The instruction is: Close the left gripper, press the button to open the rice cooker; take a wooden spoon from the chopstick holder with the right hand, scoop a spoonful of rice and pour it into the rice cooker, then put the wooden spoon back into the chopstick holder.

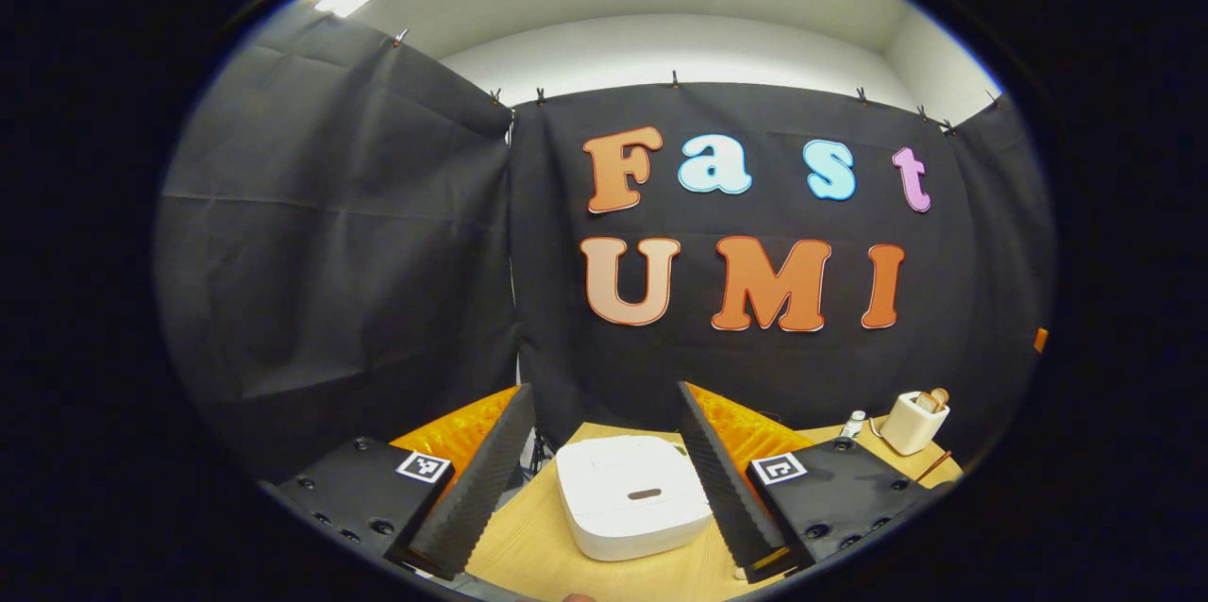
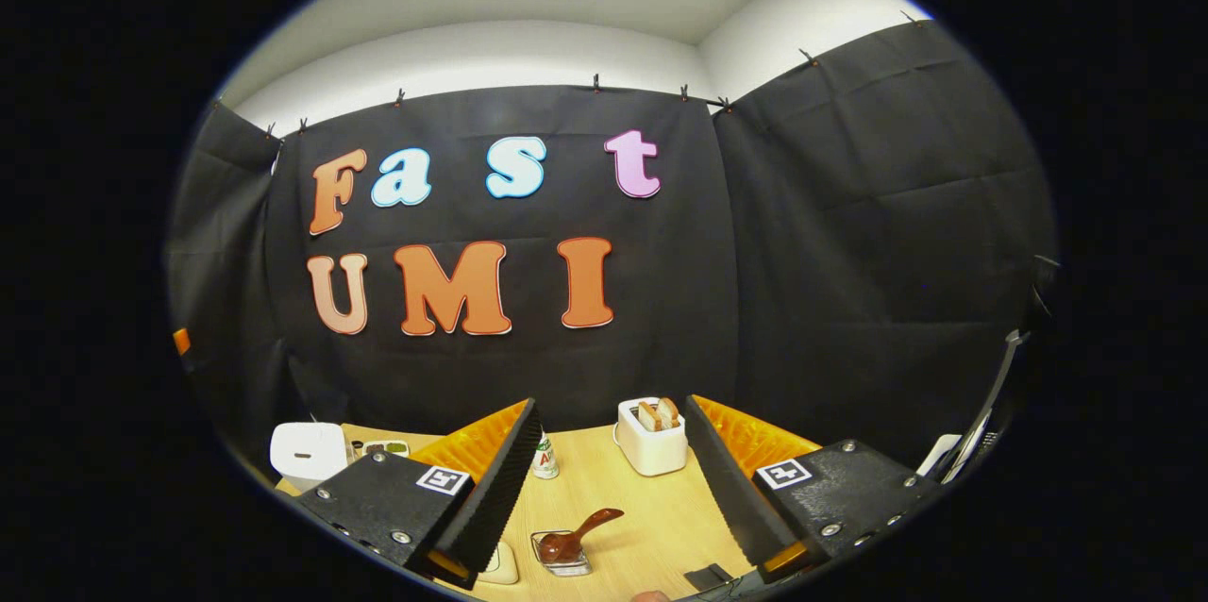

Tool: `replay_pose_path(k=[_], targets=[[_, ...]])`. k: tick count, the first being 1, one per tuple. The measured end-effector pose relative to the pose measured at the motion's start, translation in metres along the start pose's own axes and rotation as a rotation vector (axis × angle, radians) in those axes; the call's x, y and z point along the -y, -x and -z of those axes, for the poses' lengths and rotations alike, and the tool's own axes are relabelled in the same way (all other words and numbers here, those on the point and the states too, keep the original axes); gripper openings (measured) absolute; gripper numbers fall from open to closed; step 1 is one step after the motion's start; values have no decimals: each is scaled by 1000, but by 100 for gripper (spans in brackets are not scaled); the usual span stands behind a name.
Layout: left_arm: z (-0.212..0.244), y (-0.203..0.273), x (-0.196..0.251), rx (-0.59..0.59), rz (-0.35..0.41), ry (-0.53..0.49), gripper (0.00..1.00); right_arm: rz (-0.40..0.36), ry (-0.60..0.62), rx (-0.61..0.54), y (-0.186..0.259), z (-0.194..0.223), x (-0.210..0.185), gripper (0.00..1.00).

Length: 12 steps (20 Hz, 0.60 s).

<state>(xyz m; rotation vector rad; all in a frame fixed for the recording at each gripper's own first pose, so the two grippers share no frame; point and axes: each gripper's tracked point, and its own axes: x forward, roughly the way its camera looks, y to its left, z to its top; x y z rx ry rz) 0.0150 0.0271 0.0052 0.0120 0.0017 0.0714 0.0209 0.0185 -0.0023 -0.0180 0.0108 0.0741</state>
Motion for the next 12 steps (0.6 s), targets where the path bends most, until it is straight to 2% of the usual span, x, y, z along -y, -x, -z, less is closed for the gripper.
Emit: replay_pose_path(k=[3, 9, 12], targets=[[-7, -13, 1, 4, -12, 14, 100, -6, 13, 8, -6, -4, -2, 95], [-23, -24, 22, 45, 29, 44, 100, -26, 26, 12, -16, -9, -5, 95], [-18, -26, 34, 34, 53, 56, 100, -5, 34, 27, -19, -12, 3, 95]])
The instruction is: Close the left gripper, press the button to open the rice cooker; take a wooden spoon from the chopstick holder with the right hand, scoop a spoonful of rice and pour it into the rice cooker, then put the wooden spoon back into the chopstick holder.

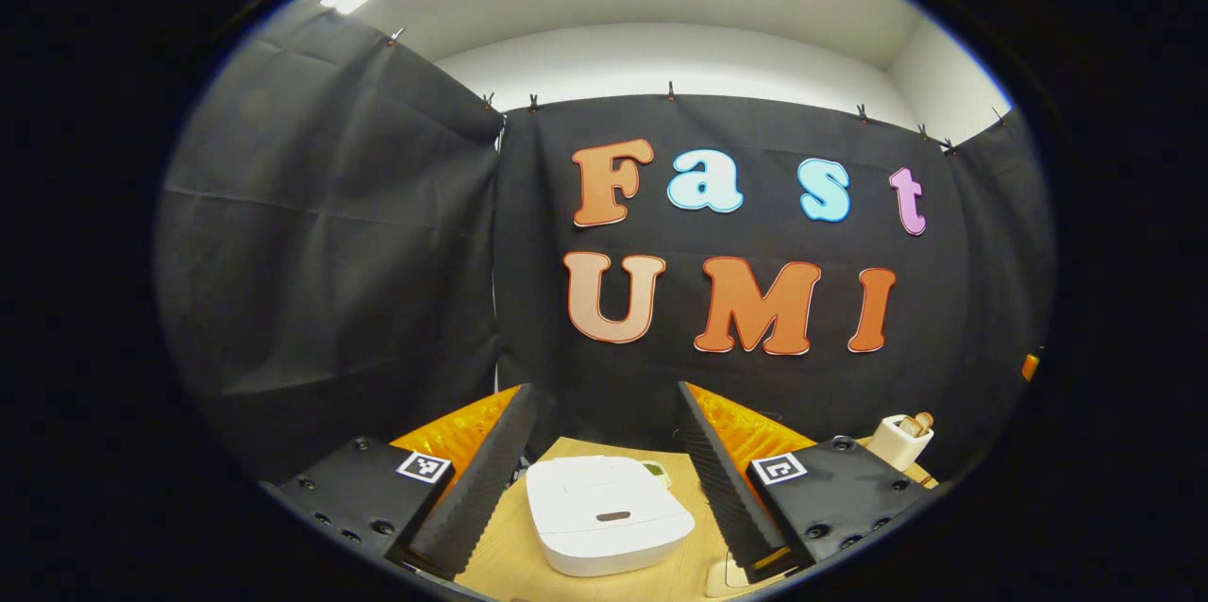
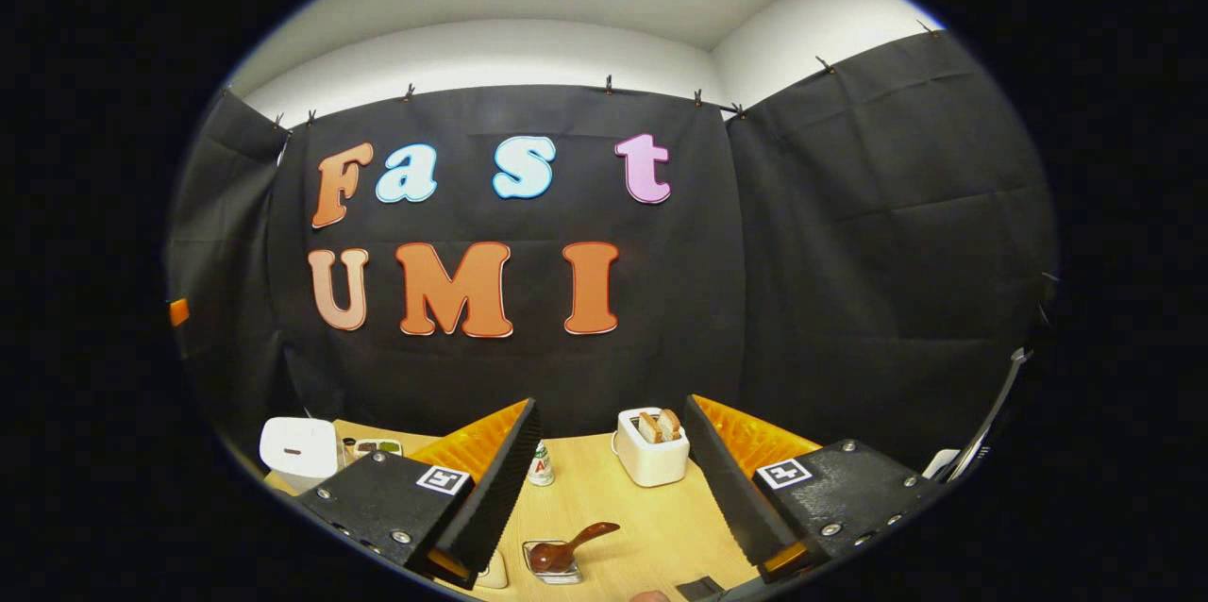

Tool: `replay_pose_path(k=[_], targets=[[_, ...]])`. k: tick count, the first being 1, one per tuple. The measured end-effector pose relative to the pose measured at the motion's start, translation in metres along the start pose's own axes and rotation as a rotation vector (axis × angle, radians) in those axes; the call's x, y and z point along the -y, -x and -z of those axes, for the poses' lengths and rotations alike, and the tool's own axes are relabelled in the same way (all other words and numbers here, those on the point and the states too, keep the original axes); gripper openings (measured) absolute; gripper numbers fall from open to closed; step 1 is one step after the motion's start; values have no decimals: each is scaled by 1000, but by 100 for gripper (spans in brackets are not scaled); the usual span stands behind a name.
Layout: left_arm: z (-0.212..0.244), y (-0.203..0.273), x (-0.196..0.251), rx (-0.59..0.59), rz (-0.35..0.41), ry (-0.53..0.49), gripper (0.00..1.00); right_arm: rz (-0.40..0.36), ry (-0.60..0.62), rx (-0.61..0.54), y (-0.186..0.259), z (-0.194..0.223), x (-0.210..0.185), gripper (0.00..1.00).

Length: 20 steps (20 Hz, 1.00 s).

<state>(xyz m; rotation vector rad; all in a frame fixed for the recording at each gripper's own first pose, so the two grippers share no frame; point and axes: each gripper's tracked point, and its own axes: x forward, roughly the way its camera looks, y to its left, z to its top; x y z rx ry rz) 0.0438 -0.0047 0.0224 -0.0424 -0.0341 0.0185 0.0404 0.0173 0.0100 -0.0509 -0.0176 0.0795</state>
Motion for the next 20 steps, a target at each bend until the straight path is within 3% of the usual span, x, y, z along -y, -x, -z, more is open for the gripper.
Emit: replay_pose_path(k=[2, 3, 5, 8, 10, 11, 12, 18, 20], targets=[[9, -2, 1, -26, 3, 0, 96, -6, 0, -3, -3, 2, -3, 95], [11, -4, 3, -32, 2, 2, 100, -10, 1, -11, -3, 4, -4, 95], [17, -8, 6, -49, 14, -15, 68, -5, 0, -19, -3, 8, -2, 95], [10, -4, 18, -44, 49, -16, 34, -14, 5, -36, -4, 15, -7, 95], [14, -9, 12, -42, 32, -41, 20, -14, 9, -40, -3, 15, -8, 95], [18, -16, 12, -51, 31, -50, 20, -14, 11, -39, -4, 15, -10, 95], [18, -14, 15, -56, 39, -50, 12, -18, 12, -41, -4, 15, -11, 95], [25, -18, 18, -78, 31, -33, 5, -32, 19, -36, -4, 13, -17, 95], [37, -29, 35, -106, 121, 15, 5, -43, 15, -39, -5, 14, -20, 95]])
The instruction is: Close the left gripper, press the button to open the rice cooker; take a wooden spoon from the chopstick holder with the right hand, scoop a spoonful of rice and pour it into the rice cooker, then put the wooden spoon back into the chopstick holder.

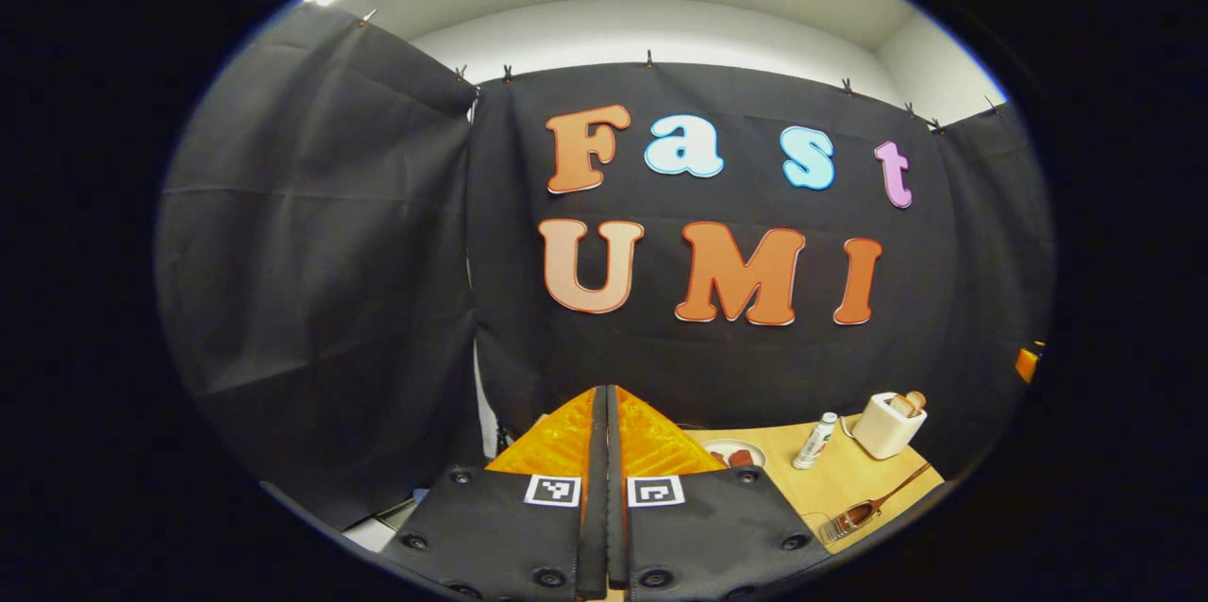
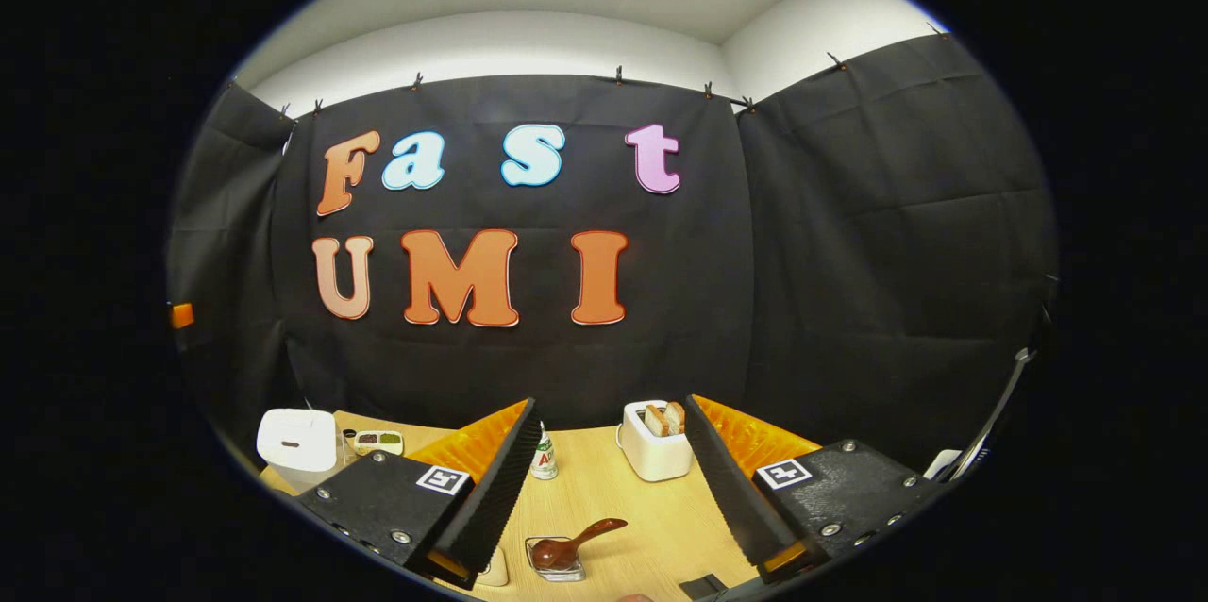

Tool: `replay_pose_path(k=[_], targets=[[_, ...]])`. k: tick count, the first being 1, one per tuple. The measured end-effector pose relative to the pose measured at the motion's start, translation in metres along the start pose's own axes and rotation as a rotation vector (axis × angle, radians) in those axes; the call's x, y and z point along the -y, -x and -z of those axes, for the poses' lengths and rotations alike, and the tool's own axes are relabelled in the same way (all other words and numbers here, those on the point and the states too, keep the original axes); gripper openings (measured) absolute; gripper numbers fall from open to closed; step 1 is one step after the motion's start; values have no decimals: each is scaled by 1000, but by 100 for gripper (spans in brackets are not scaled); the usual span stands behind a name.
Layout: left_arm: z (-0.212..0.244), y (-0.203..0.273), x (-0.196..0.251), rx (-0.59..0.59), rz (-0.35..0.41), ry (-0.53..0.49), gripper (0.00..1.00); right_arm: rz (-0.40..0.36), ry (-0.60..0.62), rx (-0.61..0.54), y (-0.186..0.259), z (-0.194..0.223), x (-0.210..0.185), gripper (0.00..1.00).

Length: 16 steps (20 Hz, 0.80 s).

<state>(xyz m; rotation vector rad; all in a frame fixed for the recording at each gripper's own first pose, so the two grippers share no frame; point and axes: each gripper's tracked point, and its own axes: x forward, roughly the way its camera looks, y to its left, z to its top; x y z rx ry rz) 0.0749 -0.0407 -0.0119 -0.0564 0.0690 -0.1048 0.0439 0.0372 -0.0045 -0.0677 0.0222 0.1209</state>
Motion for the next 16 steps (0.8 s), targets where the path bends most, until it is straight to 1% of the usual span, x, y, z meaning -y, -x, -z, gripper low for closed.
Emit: replay_pose_path(k=[1, 2, 5, 7, 9, 10, 12, 14, 16], targets=[[8, -12, 4, -28, 26, 28, 5, -10, -3, -3, -1, 2, -4, 95], [17, -19, 0, -56, 28, 38, 4, -18, -5, -7, -2, 2, -6, 95], [32, -49, -7, -105, 41, 30, 5, -30, 6, -1, -5, 3, -11, 95], [50, -70, -7, -154, 48, 27, 5, -37, 7, -9, -7, 7, -14, 95], [71, -87, -6, -201, 68, 35, 5, -52, -4, -16, -10, 12, -18, 95], [81, -96, -3, -224, 91, 34, 5, -60, -13, -24, -12, 14, -20, 95], [102, -111, 0, -279, 120, 64, 4, -55, -20, -38, -16, 18, -18, 95], [121, -128, -6, -317, 117, 65, 5, -37, -18, -42, -19, 21, -12, 95], [141, -144, -12, -361, 110, 69, 4, -35, -29, -46, -22, 25, -11, 95]])
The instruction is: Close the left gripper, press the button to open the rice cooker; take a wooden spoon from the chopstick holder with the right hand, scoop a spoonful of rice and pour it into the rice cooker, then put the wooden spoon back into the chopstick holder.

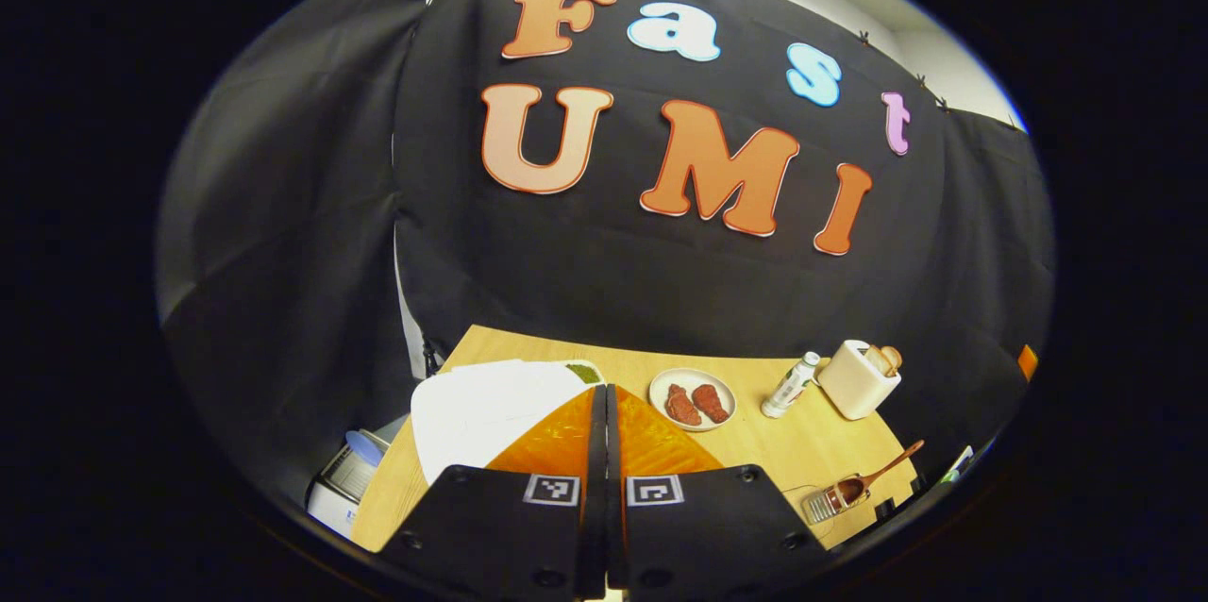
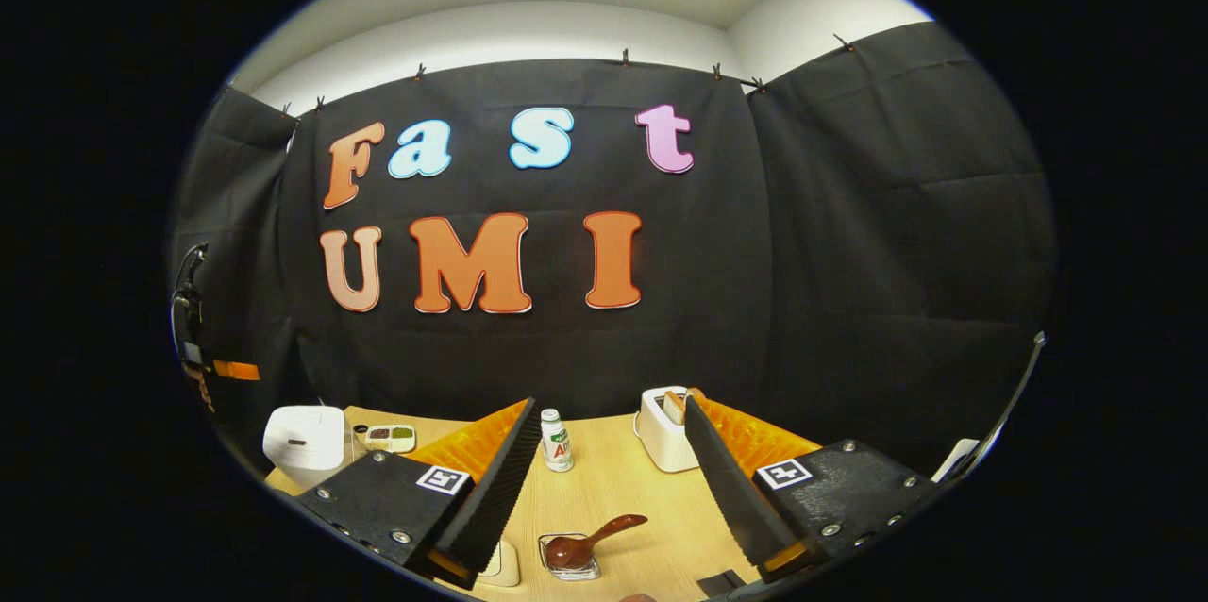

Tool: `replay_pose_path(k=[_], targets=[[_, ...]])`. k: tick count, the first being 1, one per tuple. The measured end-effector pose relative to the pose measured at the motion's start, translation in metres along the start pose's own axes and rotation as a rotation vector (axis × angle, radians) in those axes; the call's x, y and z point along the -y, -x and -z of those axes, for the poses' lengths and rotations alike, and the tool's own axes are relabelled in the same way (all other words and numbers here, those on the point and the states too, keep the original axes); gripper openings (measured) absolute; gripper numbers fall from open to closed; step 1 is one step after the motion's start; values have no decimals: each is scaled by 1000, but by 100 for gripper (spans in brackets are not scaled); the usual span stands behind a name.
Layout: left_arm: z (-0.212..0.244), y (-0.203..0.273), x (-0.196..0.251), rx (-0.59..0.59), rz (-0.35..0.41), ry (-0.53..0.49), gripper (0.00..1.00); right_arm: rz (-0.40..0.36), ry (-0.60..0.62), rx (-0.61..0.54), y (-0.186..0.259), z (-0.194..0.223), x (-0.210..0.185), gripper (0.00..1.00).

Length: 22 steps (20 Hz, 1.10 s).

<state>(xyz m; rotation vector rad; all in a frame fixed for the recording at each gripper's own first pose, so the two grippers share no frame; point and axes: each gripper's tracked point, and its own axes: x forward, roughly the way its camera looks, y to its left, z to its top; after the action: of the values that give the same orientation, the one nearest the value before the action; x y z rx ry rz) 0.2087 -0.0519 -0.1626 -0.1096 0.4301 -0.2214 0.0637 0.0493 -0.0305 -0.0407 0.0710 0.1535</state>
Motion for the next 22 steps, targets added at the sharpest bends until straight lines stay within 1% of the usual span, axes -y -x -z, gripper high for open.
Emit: replay_pose_path(k=[1, 3, 5, 10, 18, 19, 21, 22], targets=[[8, -9, -3, -26, 0, 7, 4, -4, -5, -6, -1, 3, -1, 95], [36, -29, -19, -96, -30, 0, 4, 2, -1, -22, -4, 9, 0, 95], [61, -42, -23, -148, -27, 10, 5, 1, 10, -44, -5, 16, -2, 95], [102, -59, -35, -229, -43, 29, 4, 11, 24, -57, -8, 20, -1, 95], [134, -65, -46, -303, -52, 30, 5, 17, 16, -82, -10, 31, -2, 95], [130, -67, -46, -286, -48, 36, 5, 15, 15, -84, -10, 32, -3, 95], [136, -65, -47, -318, -47, 42, 5, 15, 17, -91, -10, 34, -4, 95], [141, -65, -48, -327, -54, 49, 5, 16, 18, -94, -9, 35, -3, 100]])
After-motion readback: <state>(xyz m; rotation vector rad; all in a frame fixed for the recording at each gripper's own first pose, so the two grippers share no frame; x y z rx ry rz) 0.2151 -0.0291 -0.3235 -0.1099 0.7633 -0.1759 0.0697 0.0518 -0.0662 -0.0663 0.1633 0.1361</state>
